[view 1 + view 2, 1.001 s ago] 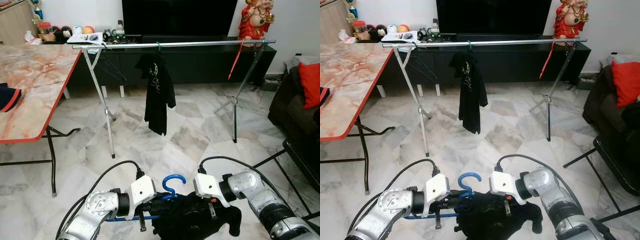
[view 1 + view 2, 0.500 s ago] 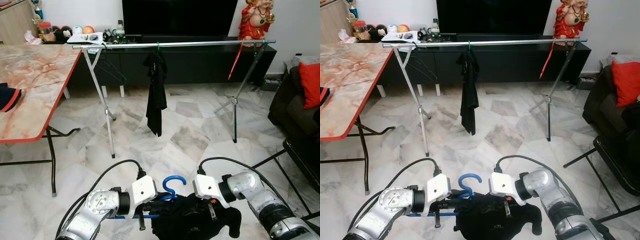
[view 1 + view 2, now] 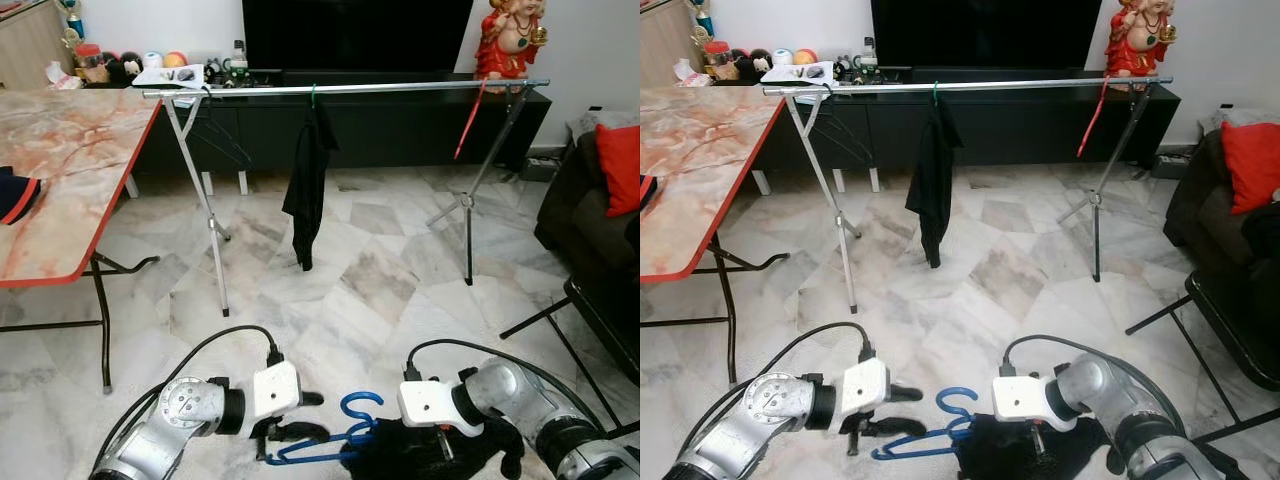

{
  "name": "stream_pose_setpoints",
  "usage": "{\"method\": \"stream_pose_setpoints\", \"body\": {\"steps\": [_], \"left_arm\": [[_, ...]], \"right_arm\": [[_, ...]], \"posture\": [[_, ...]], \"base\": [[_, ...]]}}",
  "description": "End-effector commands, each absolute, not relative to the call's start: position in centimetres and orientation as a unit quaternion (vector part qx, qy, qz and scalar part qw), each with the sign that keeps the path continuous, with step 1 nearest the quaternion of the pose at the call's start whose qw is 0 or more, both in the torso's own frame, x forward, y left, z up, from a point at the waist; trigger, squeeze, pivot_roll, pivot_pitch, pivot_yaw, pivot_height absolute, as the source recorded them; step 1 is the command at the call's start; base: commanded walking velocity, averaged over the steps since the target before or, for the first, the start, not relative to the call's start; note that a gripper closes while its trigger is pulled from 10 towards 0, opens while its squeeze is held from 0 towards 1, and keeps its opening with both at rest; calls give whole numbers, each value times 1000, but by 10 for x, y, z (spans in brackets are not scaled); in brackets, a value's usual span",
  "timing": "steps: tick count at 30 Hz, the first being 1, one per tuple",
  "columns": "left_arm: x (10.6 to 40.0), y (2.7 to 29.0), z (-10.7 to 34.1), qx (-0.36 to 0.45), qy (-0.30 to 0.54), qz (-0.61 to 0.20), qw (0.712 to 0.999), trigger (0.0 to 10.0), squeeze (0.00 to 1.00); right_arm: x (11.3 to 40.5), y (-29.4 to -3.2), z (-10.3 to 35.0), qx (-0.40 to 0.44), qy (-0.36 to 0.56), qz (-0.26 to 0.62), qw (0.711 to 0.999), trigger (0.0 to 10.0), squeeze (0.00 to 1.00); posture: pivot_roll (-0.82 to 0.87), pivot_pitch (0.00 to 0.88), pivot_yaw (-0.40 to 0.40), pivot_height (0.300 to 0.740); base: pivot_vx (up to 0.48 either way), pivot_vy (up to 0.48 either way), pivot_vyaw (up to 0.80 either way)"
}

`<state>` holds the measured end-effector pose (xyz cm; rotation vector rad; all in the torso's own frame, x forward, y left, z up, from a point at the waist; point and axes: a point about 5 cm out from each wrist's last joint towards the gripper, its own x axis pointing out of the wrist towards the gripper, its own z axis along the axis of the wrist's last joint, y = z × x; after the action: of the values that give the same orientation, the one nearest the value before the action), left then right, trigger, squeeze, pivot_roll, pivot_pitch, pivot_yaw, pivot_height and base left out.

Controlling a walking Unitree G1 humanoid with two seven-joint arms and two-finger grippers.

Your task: Hang hanger

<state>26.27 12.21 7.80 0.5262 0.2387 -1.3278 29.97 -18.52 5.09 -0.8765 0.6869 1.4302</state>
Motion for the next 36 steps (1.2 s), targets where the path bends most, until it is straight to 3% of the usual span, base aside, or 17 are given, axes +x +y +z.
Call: {"method": "stream_pose_setpoints", "body": {"steps": [1, 3, 6, 11, 12, 13, 15, 21, 24, 28, 36], "left_arm": [[263, 127, 75, 268, 121, -602, 743, 10000, 1000], [268, 135, 72, 287, 121, -575, 756, 10000, 1000], [275, 145, 69, 280, 117, -516, 801, 10000, 1000], [278, 156, 60, 219, 119, -424, 871, 10000, 1000], [278, 160, 56, 200, 128, -399, 886, 10000, 373], [277, 164, 51, 188, 136, -376, 897, 10000, 0], [275, 170, 40, 156, 142, -310, 927, 10000, 0], [275, 172, 28, 107, 150, -238, 954, 10000, 0], [273, 173, 22, 98, 163, -227, 955, 10000, 0], [267, 157, 11, 99, 181, -263, 942, 10000, 0], [270, 143, 7, 80, 183, -262, 944, 10000, 0]], "right_arm": [[301, -190, 52, -394, 295, 610, 621, 0, 0], [304, -194, 55, -400, 290, 595, 634, 0, 0], [310, -199, 62, -406, 280, 574, 653, 0, 0], [316, -211, 73, -428, 273, 549, 664, 0, 0], [318, -215, 77, -433, 269, 544, 667, 0, 0], [320, -217, 81, -435, 263, 541, 670, 0, 0], [327, -215, 97, -434, 233, 540, 682, 0, 0], [336, -211, 111, -455, 210, 531, 683, 0, 0], [339, -206, 119, -449, 187, 531, 694, 0, 0], [344, -176, 140, -395, 109, 572, 711, 0, 0], [348, -144, 167, -369, 36, 608, 703, 0, 0]], "posture": [[141, 59, -63, 740], [138, 56, -60, 740], [131, 51, -58, 740], [125, 47, -61, 740], [126, 45, -62, 740], [126, 45, -62, 740], [124, 42, -63, 740], [129, 50, -69, 740], [125, 51, -69, 740], [119, 55, -64, 740], [123, 59, -66, 740]], "base": [[0, 0, 0], [0, 0, 0], [0, 0, 0], [0, 0, 0], [0, 0, 0], [0, 0, 0], [0, 0, 0], [0, 0, 0], [0, 0, 0], [0, 0, 0], [0, 0, 0]]}}
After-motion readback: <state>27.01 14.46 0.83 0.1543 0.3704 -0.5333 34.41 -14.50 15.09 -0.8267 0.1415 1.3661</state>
